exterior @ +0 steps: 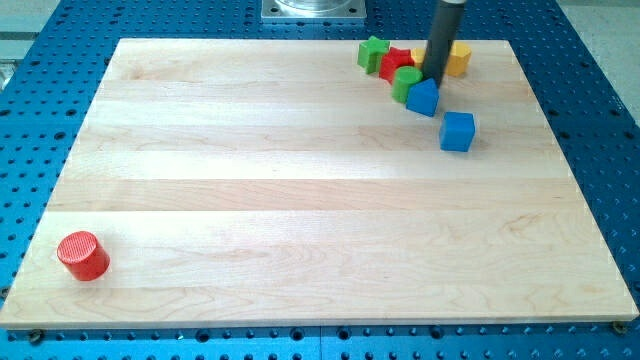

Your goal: Separate the blue blocks from the group of blocks

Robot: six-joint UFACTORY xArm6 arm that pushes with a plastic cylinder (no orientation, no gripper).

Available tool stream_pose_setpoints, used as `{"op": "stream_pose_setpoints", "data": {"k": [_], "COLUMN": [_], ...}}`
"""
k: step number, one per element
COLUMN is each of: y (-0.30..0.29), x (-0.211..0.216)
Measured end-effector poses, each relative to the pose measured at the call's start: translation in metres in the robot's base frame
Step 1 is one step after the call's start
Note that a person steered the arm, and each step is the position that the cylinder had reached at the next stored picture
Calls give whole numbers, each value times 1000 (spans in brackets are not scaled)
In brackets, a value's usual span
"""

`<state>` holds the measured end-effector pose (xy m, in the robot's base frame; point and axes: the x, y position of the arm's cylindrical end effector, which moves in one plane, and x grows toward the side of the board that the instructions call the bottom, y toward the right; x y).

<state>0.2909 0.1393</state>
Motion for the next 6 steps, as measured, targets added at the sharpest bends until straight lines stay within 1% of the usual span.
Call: {"op": "stream_pose_setpoints", "data": {"k": [1,2,3,4,5,6], "y": [-23,13,33,49,59,48], "x": [14,39,42,22,37,58]}}
